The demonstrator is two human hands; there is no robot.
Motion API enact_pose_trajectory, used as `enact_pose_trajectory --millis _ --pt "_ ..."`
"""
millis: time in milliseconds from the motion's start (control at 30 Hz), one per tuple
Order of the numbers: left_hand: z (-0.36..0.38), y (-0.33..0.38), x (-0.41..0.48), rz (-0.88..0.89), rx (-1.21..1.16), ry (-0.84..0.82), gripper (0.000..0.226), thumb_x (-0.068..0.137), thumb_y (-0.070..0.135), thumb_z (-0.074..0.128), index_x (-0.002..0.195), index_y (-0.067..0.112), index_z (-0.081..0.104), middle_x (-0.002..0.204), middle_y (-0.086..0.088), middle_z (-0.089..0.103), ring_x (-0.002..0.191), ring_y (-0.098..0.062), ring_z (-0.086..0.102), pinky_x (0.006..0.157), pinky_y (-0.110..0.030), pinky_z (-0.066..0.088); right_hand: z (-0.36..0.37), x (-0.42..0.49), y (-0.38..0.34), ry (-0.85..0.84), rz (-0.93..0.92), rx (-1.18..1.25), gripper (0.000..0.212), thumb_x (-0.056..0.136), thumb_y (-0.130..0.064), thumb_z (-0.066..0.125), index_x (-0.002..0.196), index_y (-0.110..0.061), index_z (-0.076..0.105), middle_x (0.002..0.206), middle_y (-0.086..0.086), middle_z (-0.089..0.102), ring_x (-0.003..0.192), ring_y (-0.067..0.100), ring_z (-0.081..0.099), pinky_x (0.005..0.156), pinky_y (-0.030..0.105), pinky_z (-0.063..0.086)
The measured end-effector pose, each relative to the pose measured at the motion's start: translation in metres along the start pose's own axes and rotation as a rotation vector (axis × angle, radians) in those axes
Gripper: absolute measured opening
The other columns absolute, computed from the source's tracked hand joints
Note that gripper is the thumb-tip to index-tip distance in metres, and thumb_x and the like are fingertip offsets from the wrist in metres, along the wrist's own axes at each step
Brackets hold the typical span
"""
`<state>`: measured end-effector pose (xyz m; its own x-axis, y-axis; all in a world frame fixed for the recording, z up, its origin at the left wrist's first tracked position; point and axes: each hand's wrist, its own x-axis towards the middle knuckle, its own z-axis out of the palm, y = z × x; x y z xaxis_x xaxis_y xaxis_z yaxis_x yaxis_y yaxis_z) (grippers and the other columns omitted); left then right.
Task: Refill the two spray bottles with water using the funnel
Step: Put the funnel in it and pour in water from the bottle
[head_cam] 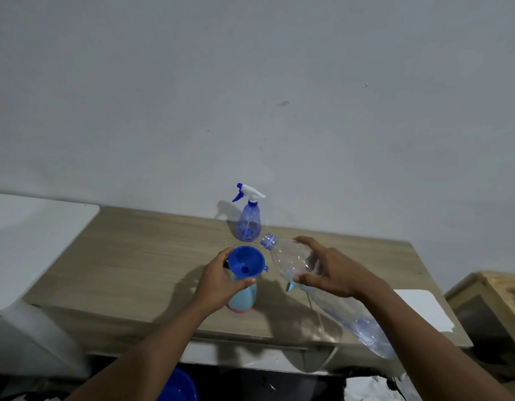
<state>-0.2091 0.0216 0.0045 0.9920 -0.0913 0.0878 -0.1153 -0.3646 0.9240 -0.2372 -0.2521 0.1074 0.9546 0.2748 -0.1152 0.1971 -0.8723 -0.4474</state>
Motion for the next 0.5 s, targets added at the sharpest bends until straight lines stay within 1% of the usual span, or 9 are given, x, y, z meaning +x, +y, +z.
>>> enact_pose_trajectory --millis 100,167,233,333,400,500 --pt "-0.001 0.001 -0.001 0.003 0.005 0.002 0.077 0.059 0.027 0.095 0.116 0.042 0.047 0.106 0.029 0.058 0.102 0.008 0.056 0.084 -0.012 0.043 -0.002 0.002 -0.005 -0.053 0.005 -0.081 0.083 0.077 -0.071 0.064 0.144 -0.050 0.020 0.103 -0.005 0.068 0.084 0.010 0.061 0.082 0.035 0.054" --pt "-0.001 0.003 -0.001 0.008 0.013 -0.007 0.076 0.059 0.028 0.095 0.114 0.045 0.046 0.106 0.029 0.057 0.102 0.008 0.055 0.082 -0.010 0.042 -0.004 0.004 -0.009 -0.071 0.008 -0.107 0.082 0.079 -0.067 0.065 0.145 -0.047 0.022 0.105 -0.002 0.069 0.085 0.013 0.061 0.082 0.035 0.052" --pt "-0.002 0.005 -0.001 0.013 0.020 -0.010 0.075 0.059 0.029 0.095 0.113 0.046 0.046 0.106 0.029 0.057 0.101 0.009 0.055 0.081 -0.008 0.041 -0.003 0.006 -0.012 -0.079 0.012 -0.119 0.080 0.080 -0.063 0.066 0.145 -0.045 0.023 0.105 -0.001 0.070 0.091 0.017 0.062 0.084 0.038 0.052" --pt "-0.001 0.006 -0.001 0.021 0.024 -0.016 0.075 0.060 0.027 0.095 0.113 0.046 0.046 0.104 0.030 0.057 0.099 0.012 0.055 0.080 -0.004 0.040 -0.001 0.011 -0.013 -0.097 0.023 -0.159 0.081 0.078 -0.067 0.065 0.144 -0.047 0.023 0.105 0.001 0.070 0.099 0.022 0.064 0.087 0.042 0.052" --pt "-0.001 0.007 -0.001 0.022 0.028 -0.018 0.076 0.059 0.028 0.095 0.116 0.043 0.047 0.105 0.030 0.057 0.100 0.011 0.055 0.082 -0.006 0.041 0.001 0.015 -0.013 -0.111 0.031 -0.189 0.082 0.077 -0.067 0.065 0.144 -0.046 0.023 0.106 0.002 0.070 0.101 0.024 0.064 0.088 0.042 0.052" --pt "0.000 0.004 0.000 0.018 0.030 -0.020 0.078 0.059 0.031 0.095 0.121 0.039 0.048 0.108 0.027 0.059 0.103 0.008 0.056 0.088 -0.014 0.045 0.002 0.020 -0.012 -0.144 0.055 -0.207 0.085 0.076 -0.067 0.066 0.145 -0.046 0.022 0.109 0.003 0.069 0.100 0.023 0.063 0.088 0.043 0.052"
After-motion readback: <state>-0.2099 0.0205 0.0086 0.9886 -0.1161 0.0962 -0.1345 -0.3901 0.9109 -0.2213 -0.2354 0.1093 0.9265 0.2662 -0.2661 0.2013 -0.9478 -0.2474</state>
